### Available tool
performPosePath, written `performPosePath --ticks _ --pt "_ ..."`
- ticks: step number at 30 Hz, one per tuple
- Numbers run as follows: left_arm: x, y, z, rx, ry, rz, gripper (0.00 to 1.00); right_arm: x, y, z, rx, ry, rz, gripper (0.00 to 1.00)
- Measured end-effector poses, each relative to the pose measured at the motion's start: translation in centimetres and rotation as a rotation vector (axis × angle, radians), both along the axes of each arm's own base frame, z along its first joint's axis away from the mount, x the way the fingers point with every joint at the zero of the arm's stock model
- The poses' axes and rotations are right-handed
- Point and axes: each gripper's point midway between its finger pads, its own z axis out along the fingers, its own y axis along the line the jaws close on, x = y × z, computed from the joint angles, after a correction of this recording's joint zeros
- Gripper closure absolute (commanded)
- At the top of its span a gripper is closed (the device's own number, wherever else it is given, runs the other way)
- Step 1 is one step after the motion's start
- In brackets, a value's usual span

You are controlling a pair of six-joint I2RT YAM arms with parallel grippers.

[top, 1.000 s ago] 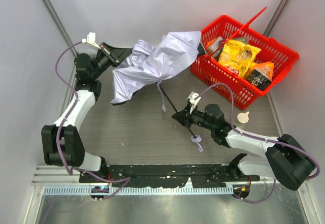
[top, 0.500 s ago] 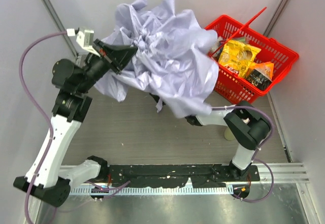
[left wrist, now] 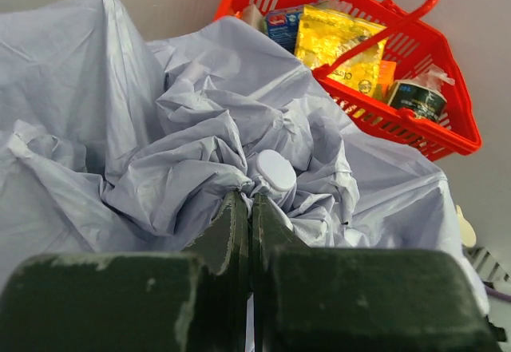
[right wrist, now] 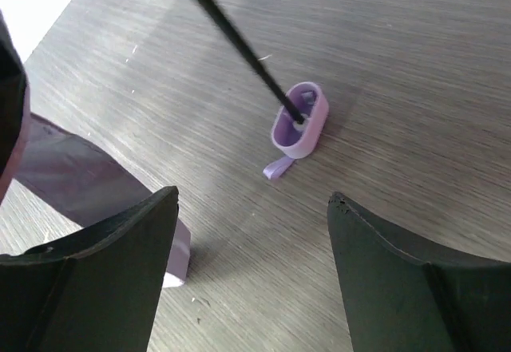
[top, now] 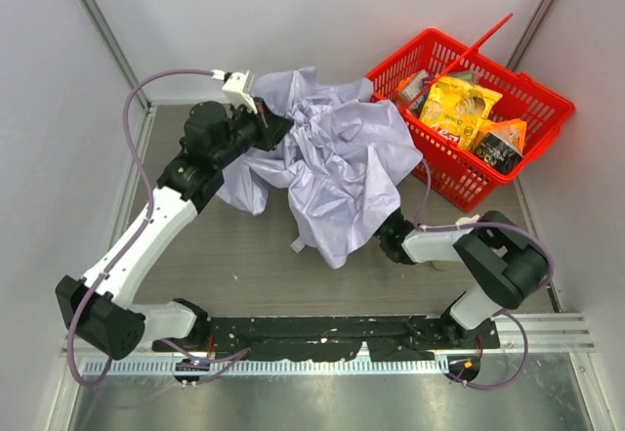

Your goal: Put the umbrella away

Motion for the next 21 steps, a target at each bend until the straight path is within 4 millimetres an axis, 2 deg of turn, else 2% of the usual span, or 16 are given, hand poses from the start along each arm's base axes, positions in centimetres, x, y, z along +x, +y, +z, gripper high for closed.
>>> performPosePath --ticks 3,5,7,10,13,16,18,21 --pt "1.5 -0.3 0.1 0.017 0.028 0.024 1.0 0.8 -1.6 0.9 0.006 0.072 -0.072 0.24" --pt "2.0 -0.5 -0.2 0.017 0.035 0.031 1.0 1.2 -3.3 0.9 -0.015 0.156 -0.146 0.23" --pt "2.1 -0.5 -0.8 0.011 0.046 0.038 1.0 0.8 -5.3 0.3 -0.047 0.233 -0.219 0.23" --pt "2.3 -0.5 -2.2 0.014 0.064 0.049 1.0 -1.9 -8.2 -2.0 -0.126 0.366 -0.295 0.23" --pt "2.4 -0.2 -3.5 0.029 0.087 0.068 1.0 -6.2 -10.9 -4.6 -0.169 0.503 -0.331 0.24" --pt "2.8 0.0 -3.8 0.032 0.1 0.093 1.0 -9.9 -12.9 -5.9 -0.178 0.603 -0.357 0.24" --pt "3.1 0.3 -3.8 0.036 0.119 0.121 1.0 -11.2 -13.8 -5.2 -0.164 0.621 -0.375 0.27" --pt "3.5 0.9 -3.8 0.04 0.161 0.171 1.0 -11.7 -14.1 -1.9 -0.107 0.55 -0.353 0.32"
